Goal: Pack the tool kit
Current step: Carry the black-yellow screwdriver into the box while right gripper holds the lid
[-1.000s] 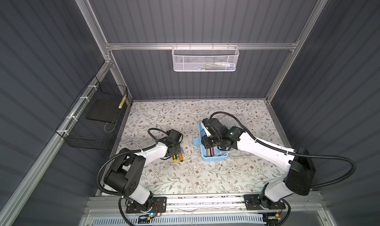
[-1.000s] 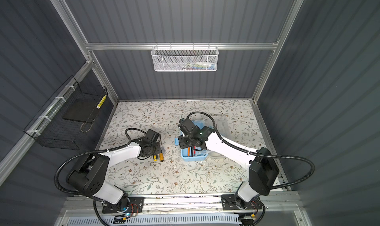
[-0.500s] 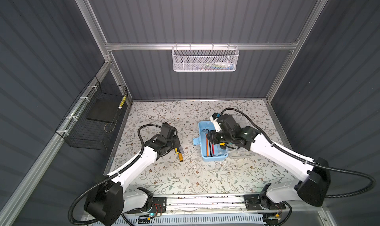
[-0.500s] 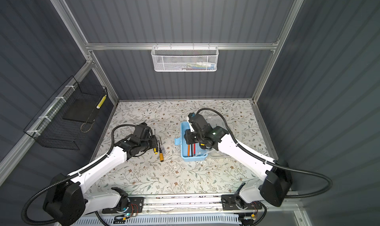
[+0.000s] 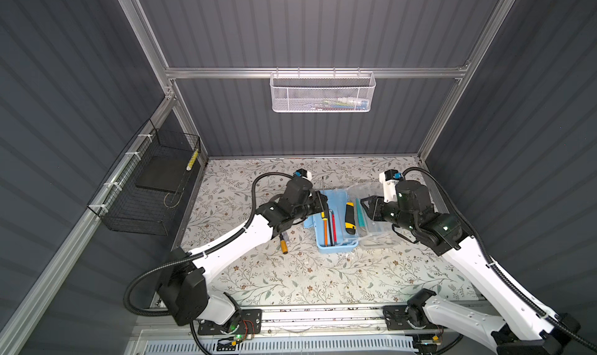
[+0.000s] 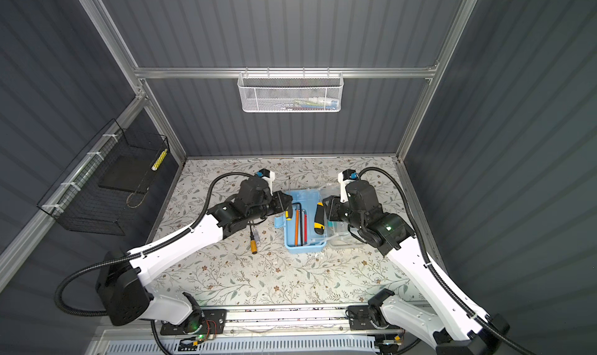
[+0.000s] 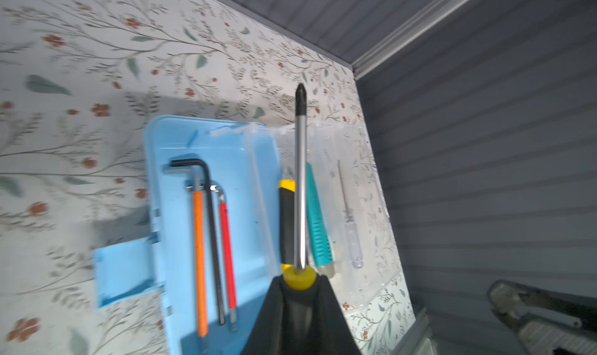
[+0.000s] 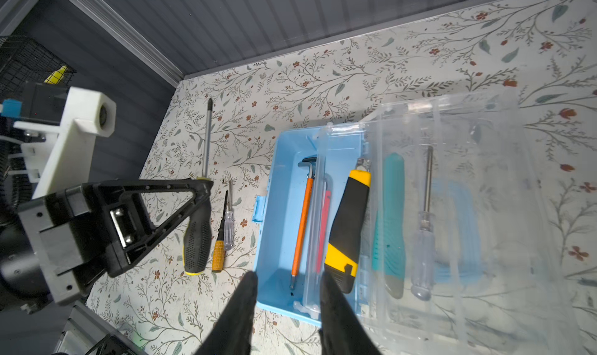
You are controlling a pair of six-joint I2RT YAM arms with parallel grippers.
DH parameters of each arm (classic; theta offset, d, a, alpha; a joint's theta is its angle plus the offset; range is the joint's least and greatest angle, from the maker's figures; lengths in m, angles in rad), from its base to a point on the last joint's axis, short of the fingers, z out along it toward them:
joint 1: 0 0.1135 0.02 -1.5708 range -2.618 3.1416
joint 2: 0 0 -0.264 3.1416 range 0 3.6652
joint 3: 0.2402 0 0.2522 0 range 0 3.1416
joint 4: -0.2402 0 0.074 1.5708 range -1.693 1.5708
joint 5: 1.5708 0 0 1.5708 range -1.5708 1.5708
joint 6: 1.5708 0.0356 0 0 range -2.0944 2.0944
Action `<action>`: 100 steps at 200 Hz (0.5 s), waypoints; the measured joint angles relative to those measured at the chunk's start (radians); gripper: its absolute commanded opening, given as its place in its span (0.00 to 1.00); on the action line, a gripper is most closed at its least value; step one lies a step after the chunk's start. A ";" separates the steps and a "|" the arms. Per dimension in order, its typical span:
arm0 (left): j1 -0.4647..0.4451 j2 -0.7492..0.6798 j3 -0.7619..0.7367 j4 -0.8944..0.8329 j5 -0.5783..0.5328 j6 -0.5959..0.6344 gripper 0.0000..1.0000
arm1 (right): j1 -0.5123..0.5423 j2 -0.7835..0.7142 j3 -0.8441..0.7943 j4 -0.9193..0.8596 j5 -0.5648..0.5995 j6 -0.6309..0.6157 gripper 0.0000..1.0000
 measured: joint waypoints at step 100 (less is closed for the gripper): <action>-0.138 0.404 0.333 0.106 0.076 -0.013 0.00 | -0.044 -0.171 -0.085 -0.061 0.056 0.017 0.34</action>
